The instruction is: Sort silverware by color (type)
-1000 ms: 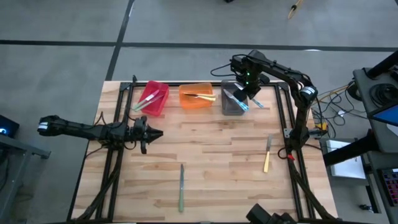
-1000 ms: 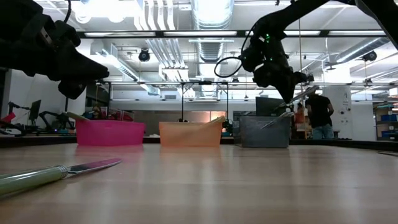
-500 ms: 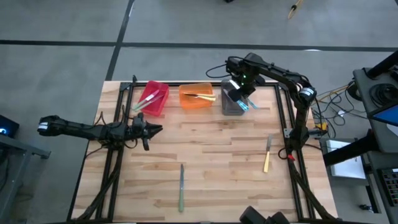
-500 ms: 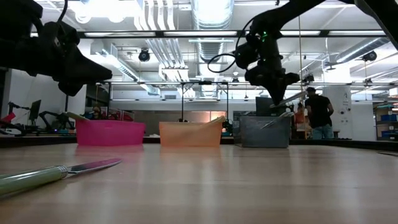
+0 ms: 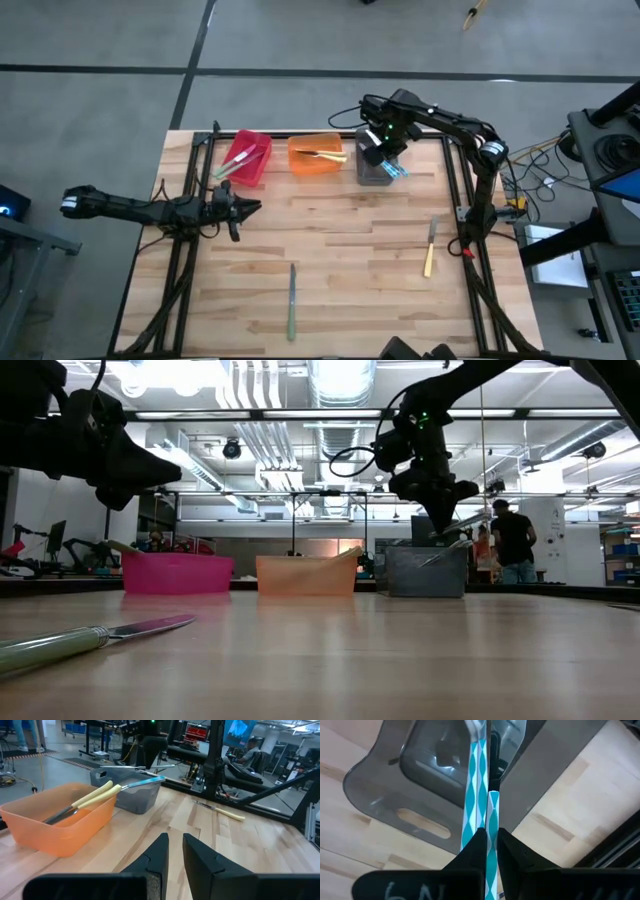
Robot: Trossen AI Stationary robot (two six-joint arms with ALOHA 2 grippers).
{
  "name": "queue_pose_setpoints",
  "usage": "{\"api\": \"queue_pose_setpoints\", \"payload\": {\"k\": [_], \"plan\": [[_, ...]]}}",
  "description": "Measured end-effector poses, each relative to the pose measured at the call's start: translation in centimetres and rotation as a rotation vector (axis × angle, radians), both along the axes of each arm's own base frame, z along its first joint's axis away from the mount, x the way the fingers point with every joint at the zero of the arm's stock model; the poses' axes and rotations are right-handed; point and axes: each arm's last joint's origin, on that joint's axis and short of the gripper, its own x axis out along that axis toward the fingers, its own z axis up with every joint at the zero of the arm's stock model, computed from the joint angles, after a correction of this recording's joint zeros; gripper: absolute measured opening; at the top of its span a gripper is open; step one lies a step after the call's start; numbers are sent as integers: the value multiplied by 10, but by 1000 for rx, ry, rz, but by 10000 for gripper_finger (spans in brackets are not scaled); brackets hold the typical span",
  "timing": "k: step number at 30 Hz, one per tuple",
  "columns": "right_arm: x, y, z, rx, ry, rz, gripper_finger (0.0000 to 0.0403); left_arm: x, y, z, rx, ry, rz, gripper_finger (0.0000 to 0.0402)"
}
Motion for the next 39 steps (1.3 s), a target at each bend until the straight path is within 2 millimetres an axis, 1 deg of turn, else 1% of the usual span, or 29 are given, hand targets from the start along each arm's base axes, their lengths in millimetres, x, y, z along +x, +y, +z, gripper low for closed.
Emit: {"api": "queue_pose_setpoints", "payload": {"k": [3,8,15,23,31,34,39], "plan": [[5,3,-6,14,15,16,13,0,0,0,0,0,0,38],[17,6,-24,40,60,44,13,0,0,0,0,-1,0,38],[20,5,-28,28,52,36,19,0,0,0,0,-1,0,38],[22,4,-28,14,36,24,65,0,0,0,0,-1,0,38],[22,4,-27,1,38,41,82,0,0,0,0,-1,-1,38],[20,5,-21,-20,31,63,83,0,0,0,-2,-1,0,38],[16,8,-4,-75,-4,74,80,0,0,0,-25,-7,1,38]]}}
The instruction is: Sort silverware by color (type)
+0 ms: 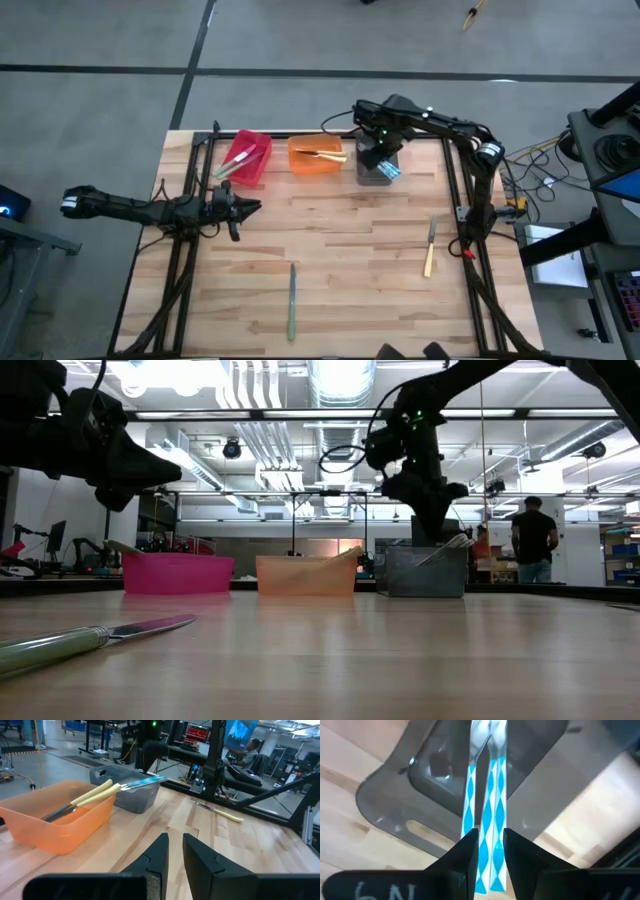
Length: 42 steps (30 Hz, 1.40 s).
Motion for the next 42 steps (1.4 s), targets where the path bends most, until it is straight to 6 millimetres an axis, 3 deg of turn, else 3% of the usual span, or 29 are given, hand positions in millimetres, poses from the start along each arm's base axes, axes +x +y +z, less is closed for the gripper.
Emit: {"api": "queue_pose_setpoints", "payload": {"k": [7,12,17,23,27,33,42], "plan": [[2,21,37,-168,-123,77,67,0,0,0,-84,-23,7,38],[10,54,65,-325,-371,207,63,0,-1,0,-266,-70,-3,38],[8,98,76,-439,-621,311,65,1,-5,0,-439,-107,-52,38],[-2,149,71,-532,-944,418,65,4,-14,-1,-560,-116,-72,38],[-9,171,62,-555,-1081,467,65,8,-23,0,-604,-144,-99,38],[-17,186,46,-543,-1112,520,60,17,-40,7,-618,-163,-148,38],[-20,193,31,-487,-1089,509,58,46,-73,25,-584,-12,-190,38]]}}
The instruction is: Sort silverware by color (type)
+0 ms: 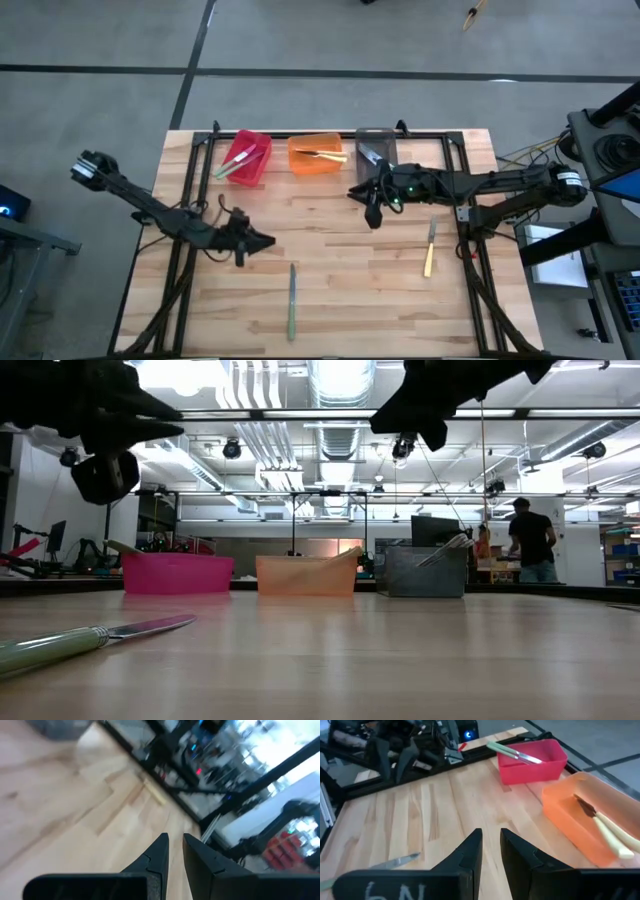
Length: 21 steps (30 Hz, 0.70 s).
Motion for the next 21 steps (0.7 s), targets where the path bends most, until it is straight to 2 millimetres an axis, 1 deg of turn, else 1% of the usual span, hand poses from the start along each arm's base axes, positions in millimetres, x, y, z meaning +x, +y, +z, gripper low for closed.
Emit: {"api": "queue_pose_setpoints", "payload": {"k": [3,7,12,17,21], "plan": [[-1,0,-2,30,6,-15,58,7,-10,-2,-35,95,-11,38],[-1,0,-3,44,7,-18,58,11,-26,-8,-123,247,-16,38],[0,0,-2,64,1,-27,58,15,-58,-5,-249,476,-54,38],[-1,1,-5,102,19,-38,58,20,-97,5,-225,638,-48,38],[-2,4,-8,122,40,-37,59,22,-119,3,-164,768,6,38]]}}
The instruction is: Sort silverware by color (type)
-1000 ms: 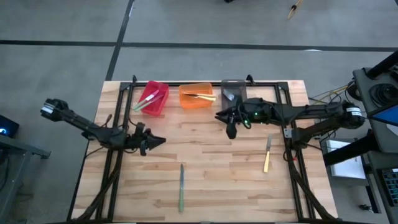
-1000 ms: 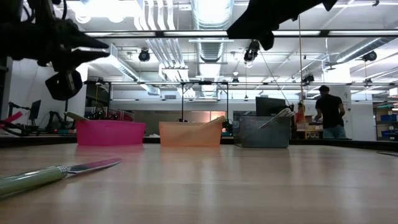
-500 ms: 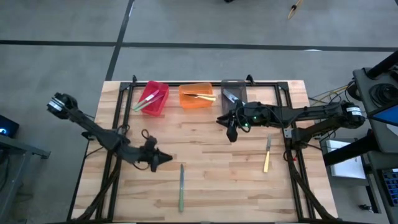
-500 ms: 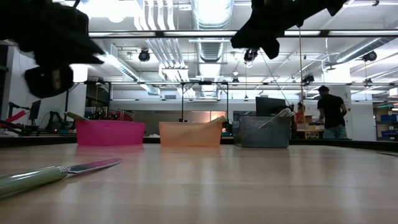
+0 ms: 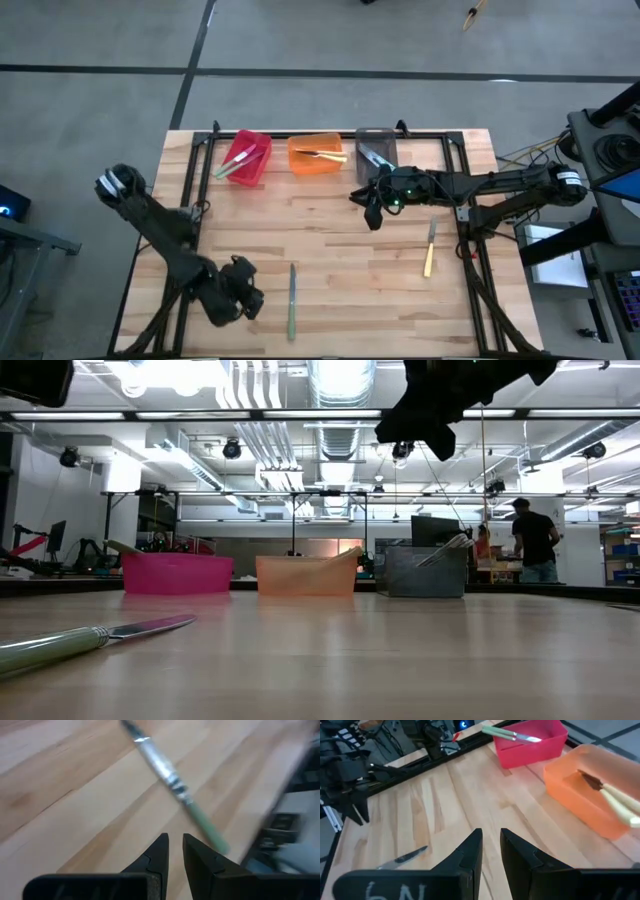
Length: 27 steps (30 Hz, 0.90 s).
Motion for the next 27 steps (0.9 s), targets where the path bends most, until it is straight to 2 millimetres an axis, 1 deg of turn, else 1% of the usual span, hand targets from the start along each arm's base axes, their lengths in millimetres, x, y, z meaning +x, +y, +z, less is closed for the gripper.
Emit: {"api": "queue_pose_setpoints", "payload": {"k": [5,14,19,24,27], "plan": [[2,9,-2,29,9,17,59,5,-16,-8,50,106,41,38],[2,20,-4,65,14,40,59,25,-40,-20,56,131,75,38],[-2,28,-10,86,89,57,59,37,-56,-21,42,124,83,38],[-6,43,-15,109,149,93,59,51,-73,-19,20,114,97,38],[-7,54,-15,104,153,133,59,59,-82,-19,27,111,101,38]]}}
